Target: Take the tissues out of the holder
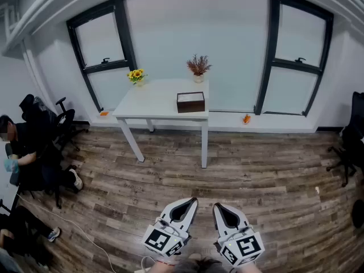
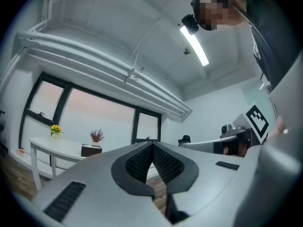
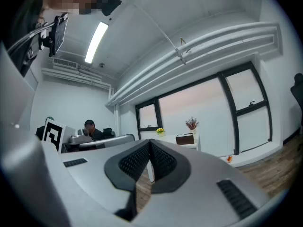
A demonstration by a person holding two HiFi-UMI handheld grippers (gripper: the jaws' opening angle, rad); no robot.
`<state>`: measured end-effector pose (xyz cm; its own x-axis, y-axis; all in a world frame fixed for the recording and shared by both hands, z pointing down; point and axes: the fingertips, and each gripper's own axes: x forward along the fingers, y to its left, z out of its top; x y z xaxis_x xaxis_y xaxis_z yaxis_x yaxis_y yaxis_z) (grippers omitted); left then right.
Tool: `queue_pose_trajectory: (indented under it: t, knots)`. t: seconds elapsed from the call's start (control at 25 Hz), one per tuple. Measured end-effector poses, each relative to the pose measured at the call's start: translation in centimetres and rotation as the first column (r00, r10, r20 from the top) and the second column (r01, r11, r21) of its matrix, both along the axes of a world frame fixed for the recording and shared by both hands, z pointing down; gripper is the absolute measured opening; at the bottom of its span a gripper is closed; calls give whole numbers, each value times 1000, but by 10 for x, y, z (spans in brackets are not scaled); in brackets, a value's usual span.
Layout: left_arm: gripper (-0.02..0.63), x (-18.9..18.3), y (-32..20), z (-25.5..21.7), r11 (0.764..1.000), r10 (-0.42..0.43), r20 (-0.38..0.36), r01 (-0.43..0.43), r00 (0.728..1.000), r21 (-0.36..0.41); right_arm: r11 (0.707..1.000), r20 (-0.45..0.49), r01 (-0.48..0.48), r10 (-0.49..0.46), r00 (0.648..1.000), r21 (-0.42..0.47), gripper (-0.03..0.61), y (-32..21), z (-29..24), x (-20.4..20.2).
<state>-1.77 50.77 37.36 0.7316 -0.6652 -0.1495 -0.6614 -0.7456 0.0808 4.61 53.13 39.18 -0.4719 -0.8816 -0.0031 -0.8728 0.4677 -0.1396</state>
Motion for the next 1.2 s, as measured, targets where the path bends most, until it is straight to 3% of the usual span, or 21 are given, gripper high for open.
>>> queue_pose_trajectory:
  t: [0.76, 0.96, 1.2]
  knots:
    - [8, 4, -7, 14, 998, -49, 19, 50, 999, -34, 1000, 14, 29, -29, 999, 0, 5, 0, 17, 13]
    - [6, 22, -41, 17, 999, -25, 15, 25, 1000, -20, 1000, 2, 13, -13, 1000, -4, 5, -31, 22, 26]
    - [6, 29, -114, 15, 1000, 1, 5, -1, 1000, -18, 1000, -5, -16, 16, 1000, -10, 6, -107, 22, 31]
